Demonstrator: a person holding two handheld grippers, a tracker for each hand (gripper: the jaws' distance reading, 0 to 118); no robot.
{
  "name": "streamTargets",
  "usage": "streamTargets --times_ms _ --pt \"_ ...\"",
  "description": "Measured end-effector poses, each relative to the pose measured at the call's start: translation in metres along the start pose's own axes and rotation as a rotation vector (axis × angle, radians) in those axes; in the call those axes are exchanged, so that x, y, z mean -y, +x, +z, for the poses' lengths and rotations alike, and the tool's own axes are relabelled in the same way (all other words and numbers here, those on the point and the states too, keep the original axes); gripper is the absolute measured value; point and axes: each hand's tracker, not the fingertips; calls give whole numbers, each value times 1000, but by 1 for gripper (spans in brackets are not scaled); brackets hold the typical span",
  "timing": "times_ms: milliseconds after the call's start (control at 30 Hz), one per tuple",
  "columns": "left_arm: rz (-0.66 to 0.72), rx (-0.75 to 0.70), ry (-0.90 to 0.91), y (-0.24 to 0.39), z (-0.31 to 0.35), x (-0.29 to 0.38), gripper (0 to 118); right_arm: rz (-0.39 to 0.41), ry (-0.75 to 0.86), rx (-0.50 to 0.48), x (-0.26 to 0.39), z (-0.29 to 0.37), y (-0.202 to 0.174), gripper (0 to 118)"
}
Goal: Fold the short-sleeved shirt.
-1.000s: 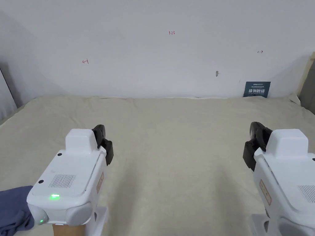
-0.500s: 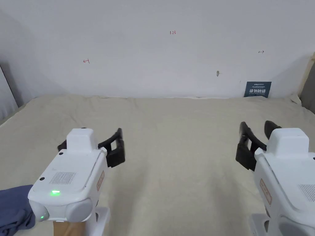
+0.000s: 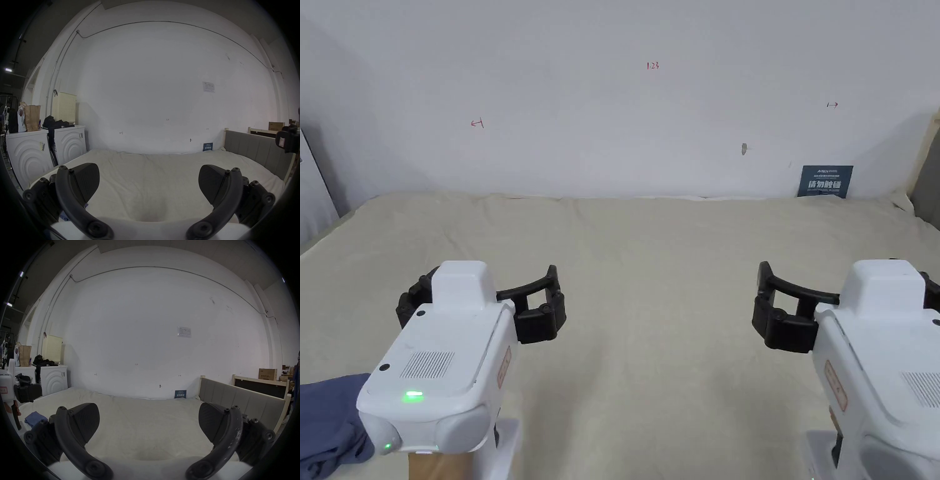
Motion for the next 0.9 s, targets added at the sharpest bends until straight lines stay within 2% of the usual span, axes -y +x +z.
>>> streamTargets --times_ms 200,900 --pt "-31 -15 1 2 0 0 118 -1 5 3 -1 0 -2 118" --pt "-14 -1 9 0 0 -1 118 1 14 3 -3 0 -3 118"
